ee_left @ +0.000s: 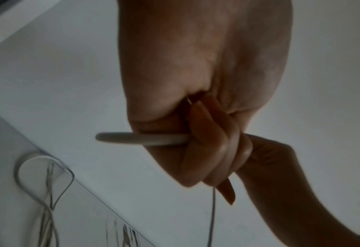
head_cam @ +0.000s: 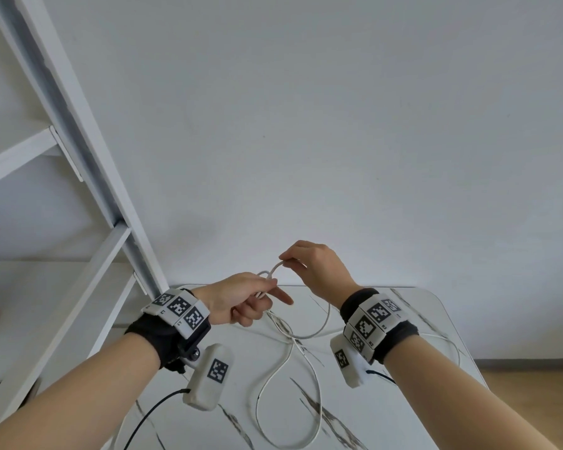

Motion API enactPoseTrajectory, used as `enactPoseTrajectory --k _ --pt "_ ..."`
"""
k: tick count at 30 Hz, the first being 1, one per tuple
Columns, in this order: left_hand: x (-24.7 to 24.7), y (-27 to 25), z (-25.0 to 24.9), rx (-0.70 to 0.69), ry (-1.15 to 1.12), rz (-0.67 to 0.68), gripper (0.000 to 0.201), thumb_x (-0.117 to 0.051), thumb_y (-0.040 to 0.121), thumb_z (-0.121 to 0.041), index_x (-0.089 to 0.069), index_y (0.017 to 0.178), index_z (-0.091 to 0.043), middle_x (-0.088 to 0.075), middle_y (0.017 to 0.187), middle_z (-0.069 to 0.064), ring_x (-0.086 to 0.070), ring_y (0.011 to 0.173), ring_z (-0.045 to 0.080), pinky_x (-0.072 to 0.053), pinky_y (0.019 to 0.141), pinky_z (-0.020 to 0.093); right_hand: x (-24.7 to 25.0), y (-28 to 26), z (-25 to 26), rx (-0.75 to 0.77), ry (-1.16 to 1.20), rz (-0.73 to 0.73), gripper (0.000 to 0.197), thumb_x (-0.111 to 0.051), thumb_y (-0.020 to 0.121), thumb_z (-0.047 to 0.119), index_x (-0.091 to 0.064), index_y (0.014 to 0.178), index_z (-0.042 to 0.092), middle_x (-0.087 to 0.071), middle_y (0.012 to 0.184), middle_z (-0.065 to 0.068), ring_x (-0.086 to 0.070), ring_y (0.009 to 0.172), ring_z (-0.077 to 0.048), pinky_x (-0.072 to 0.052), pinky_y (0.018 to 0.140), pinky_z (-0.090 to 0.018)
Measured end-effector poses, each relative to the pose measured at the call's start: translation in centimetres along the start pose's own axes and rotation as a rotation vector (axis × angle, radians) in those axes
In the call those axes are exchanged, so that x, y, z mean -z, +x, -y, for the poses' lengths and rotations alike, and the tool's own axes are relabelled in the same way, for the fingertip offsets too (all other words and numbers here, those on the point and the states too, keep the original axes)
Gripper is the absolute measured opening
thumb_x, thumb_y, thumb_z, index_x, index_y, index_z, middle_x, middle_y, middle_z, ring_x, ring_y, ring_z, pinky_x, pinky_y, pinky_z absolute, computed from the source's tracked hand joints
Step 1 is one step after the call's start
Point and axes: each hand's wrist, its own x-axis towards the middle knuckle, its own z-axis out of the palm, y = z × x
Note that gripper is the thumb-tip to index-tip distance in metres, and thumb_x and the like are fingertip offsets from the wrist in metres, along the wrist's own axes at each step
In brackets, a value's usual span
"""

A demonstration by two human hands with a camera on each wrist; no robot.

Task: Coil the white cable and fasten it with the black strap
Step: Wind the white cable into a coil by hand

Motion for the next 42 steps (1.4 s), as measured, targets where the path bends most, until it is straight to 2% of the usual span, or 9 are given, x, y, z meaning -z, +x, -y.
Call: enactPoseTrajectory --k 7,12,16,19,21,24,32,37,42 --pt "-0.2 -1.4 -1.0 -0.134 -0.232 0.165 0.040 -0.035 0.096 -0.032 -0.063 0.104 -0.004 -0.027 0.045 -0.011 -0.023 0.036 0.002 -0.021 0.037 0.015 -2.2 -0.8 0.3 -0.117 0.124 -0.067 0.017 -0.056 0.090 0.012 -0.070 0.099 0.010 -0.073 0.086 -0.009 -0.063 0.076 -0.027 -0.051 0.070 -0.037" --pt "-0.7 -1.7 -1.9 -0.306 -0.439 0.244 0.041 -0.036 0.096 -0.029 -0.067 0.107 -0.004 -0.036 0.050 -0.005 -0.034 0.045 0.007 -0.037 0.047 0.019 -3.3 -1.1 1.1 -0.284 0.168 -0.062 0.021 -0.050 0.091 0.013 -0.068 0.081 0.010 -0.057 0.059 -0.011 -0.045 0.057 -0.026 -0.037 0.057 -0.033" --pt "-1.2 -1.8 -2.9 -0.407 -0.615 0.214 0.042 -0.037 0.095 -0.029 -0.069 0.108 -0.006 -0.051 0.059 -0.002 -0.050 0.052 0.012 -0.050 0.058 0.027 -4.4 -1.4 1.7 -0.356 0.191 0.012 0.035 -0.047 0.088 0.005 -0.046 0.055 0.017 -0.040 0.048 0.005 -0.038 0.051 -0.020 -0.030 0.055 -0.030" --pt "-0.8 -1.7 -3.7 -0.474 -0.699 0.159 0.042 -0.035 0.097 -0.031 -0.067 0.111 -0.009 -0.061 0.066 -0.001 -0.060 0.062 0.014 -0.056 0.070 0.032 -5.9 -1.8 1.4 -0.367 0.198 0.066 0.020 -0.051 0.090 0.010 -0.065 0.077 0.006 -0.057 0.056 0.005 -0.046 0.053 -0.012 -0.036 0.060 -0.030" --pt "-0.3 -1.5 -4.2 -0.513 -0.729 0.094 0.040 -0.035 0.099 -0.033 -0.064 0.115 -0.010 -0.065 0.072 0.000 -0.064 0.069 0.015 -0.056 0.078 0.033 -6.9 -2.3 1.2 -0.375 0.244 0.113 0.020 -0.051 0.091 0.010 -0.068 0.101 0.009 -0.072 0.081 -0.002 -0.061 0.070 -0.017 -0.050 0.072 -0.030" --pt "0.7 -1.3 -4.9 -0.552 -0.764 -0.010 0.038 -0.037 0.099 -0.034 -0.061 0.118 -0.012 -0.067 0.078 0.001 -0.067 0.075 0.016 -0.056 0.081 0.034 -7.7 -3.3 0.7 -0.432 0.306 0.179 0.026 -0.048 0.091 0.009 -0.065 0.110 0.013 -0.070 0.084 0.000 -0.065 0.069 -0.017 -0.054 0.076 -0.029" --pt "3.5 -0.4 -5.0 -0.573 -0.706 -0.232 0.036 -0.036 0.099 -0.040 -0.059 0.117 -0.020 -0.067 0.085 0.005 -0.068 0.080 0.019 -0.052 0.088 0.036 -6.7 -5.5 0.7 -0.661 0.698 0.216 0.018 -0.040 0.095 0.010 -0.033 0.112 0.011 -0.065 0.080 -0.007 -0.055 0.044 -0.017 -0.048 0.046 -0.023" --pt "3.7 0.5 -4.5 -0.538 -0.588 -0.288 0.038 -0.032 0.100 -0.041 -0.054 0.125 -0.024 -0.065 0.088 0.007 -0.063 0.086 0.023 -0.046 0.094 0.039 -5.4 -4.8 1.2 -0.540 0.519 0.141 0.008 -0.045 0.095 0.017 -0.049 0.088 0.015 -0.061 0.065 0.002 -0.042 0.044 -0.010 -0.043 0.045 -0.027" --pt "3.1 1.3 -3.5 -0.473 -0.244 -0.368 0.039 -0.028 0.101 -0.038 -0.050 0.128 -0.021 -0.067 0.082 0.009 -0.065 0.078 0.021 -0.049 0.079 0.032 -3.9 -3.7 1.6 -0.373 0.262 0.074 0.012 -0.048 0.093 0.026 -0.059 0.092 0.023 -0.058 0.065 0.007 -0.048 0.058 -0.011 -0.039 0.058 -0.031"
